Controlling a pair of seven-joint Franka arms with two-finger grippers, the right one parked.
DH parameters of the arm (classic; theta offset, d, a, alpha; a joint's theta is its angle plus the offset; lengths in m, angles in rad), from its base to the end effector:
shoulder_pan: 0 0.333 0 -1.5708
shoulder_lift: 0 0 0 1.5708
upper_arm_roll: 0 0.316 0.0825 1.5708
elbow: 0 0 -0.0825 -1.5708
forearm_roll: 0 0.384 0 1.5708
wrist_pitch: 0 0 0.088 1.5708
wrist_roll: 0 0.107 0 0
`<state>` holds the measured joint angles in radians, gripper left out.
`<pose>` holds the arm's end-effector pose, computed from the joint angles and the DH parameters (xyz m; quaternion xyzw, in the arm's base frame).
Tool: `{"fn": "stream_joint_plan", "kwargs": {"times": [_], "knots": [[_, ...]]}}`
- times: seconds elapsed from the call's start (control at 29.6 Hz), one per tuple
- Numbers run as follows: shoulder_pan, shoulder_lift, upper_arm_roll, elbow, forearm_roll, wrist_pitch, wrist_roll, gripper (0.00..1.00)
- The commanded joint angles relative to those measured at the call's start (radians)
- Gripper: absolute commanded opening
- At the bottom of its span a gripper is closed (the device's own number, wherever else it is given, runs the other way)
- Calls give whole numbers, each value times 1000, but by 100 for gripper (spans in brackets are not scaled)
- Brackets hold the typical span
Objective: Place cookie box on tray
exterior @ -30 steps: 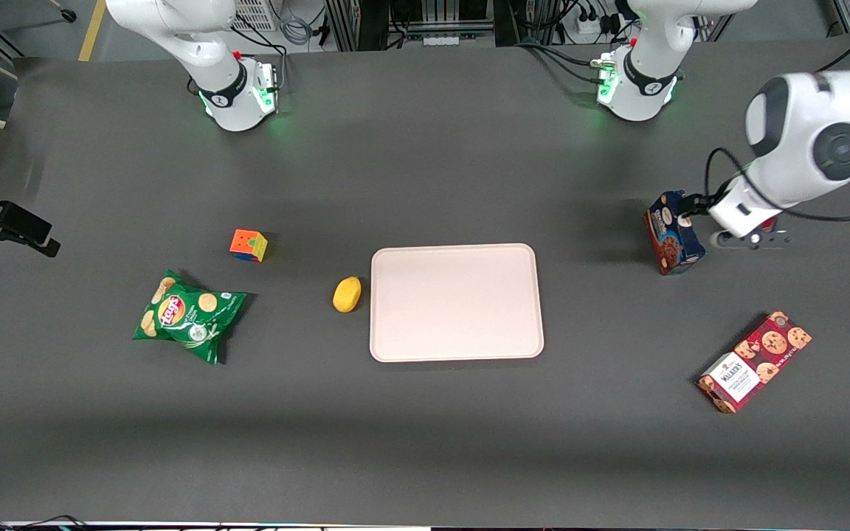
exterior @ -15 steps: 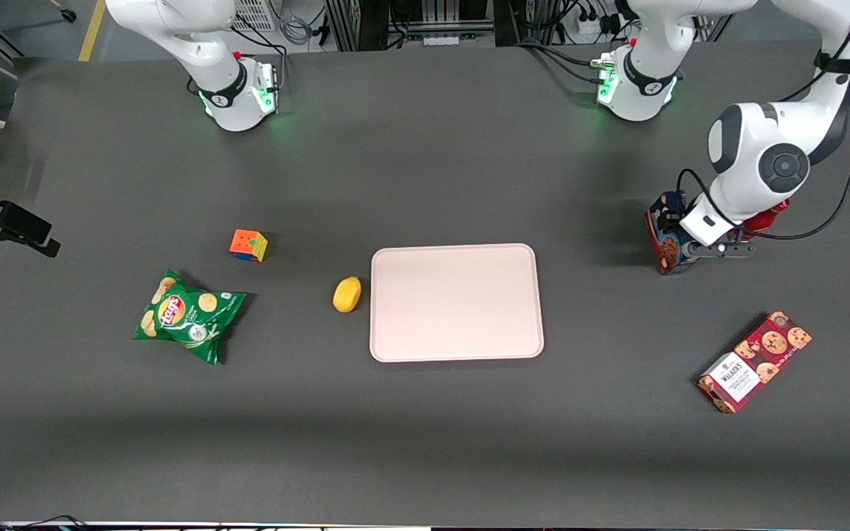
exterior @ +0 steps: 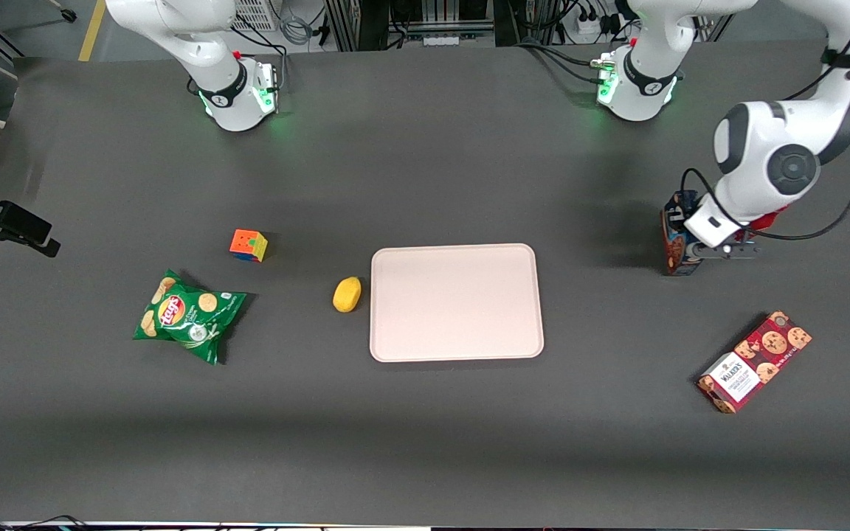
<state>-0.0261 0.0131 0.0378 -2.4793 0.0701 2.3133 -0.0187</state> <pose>0.4520 0.0067 0.2710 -0.9957 0.0108 0.0893 0.0242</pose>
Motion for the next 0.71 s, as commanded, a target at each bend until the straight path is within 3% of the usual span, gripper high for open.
{"fn": "stream_joint_plan", "kwargs": {"times": [0.0,0.27,0.47,0.68], "knots": [[-14,-71,-15,198,0,-279,-15,0],[-15,-39,-70,659,-6,-678,-13,0],[-17,22,-101,992,-101,-853,-84,0],[-17,93,-251,1122,-138,-893,-291,0]]}}
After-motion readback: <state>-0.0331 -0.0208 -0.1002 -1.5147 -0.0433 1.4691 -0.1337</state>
